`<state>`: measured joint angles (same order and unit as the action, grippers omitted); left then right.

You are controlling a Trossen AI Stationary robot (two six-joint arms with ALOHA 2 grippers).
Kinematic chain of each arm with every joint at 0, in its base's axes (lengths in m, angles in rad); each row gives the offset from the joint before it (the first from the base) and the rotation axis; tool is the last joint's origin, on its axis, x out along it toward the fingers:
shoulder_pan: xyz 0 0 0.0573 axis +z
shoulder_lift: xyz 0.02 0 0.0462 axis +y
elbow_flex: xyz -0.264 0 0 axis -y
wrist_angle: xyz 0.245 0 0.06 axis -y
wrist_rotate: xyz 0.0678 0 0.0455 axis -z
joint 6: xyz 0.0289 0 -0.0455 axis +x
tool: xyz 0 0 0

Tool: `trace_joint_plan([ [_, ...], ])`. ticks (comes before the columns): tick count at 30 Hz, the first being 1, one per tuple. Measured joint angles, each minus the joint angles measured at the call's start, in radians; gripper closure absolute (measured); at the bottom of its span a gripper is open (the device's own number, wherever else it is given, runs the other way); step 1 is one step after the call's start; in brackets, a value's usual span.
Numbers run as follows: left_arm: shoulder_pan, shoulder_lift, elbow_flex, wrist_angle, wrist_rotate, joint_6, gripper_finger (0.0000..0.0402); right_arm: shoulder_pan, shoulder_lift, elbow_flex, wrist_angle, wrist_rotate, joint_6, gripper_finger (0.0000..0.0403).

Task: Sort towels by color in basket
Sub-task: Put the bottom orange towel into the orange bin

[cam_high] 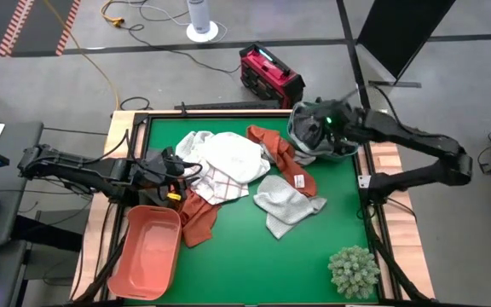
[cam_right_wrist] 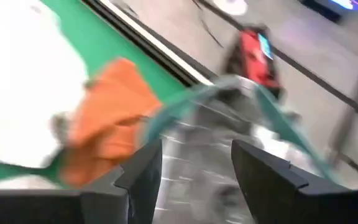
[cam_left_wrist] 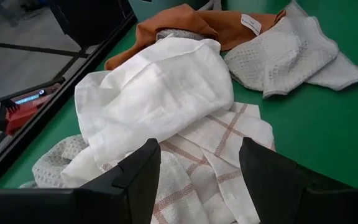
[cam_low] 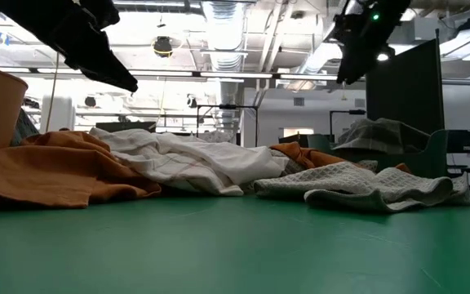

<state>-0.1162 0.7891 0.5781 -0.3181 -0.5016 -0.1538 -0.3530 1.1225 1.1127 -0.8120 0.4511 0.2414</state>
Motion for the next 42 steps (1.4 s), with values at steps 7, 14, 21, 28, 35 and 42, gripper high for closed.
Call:
trace_joint_plan([
  [7, 0.0, 0.0, 0.0, 0.057, -0.001, -0.023, 0.0191, 0.262, -0.068, -0.258, 0.461, -0.003, 0.066, 0.0168],
  [14, -0.001, 0.018, 0.0, 0.191, -0.011, -0.112, 0.0191, 0.431, -0.006, -0.37, 0.857, 0.1, -0.018, 0.0168],
  [21, -0.007, 0.106, 0.027, 0.247, 0.043, -0.123, 0.0191, 0.478, 0.064, -0.372, 1.07, 0.158, -0.221, 0.0168],
  [28, -0.007, 0.307, 0.3, -0.322, 0.137, -0.21, 0.0191, 0.478, 0.029, -0.372, 1.005, 0.161, -0.219, 0.0168],
  [35, -0.021, 0.573, 0.468, -0.536, 0.28, -0.214, 0.0191, 0.476, 0.015, -0.372, 0.987, 0.161, -0.216, 0.0168],
  [42, -0.032, 0.829, 0.627, -0.769, 0.416, -0.267, 0.0191, 0.475, 0.015, -0.372, 0.961, 0.161, -0.216, 0.0168],
])
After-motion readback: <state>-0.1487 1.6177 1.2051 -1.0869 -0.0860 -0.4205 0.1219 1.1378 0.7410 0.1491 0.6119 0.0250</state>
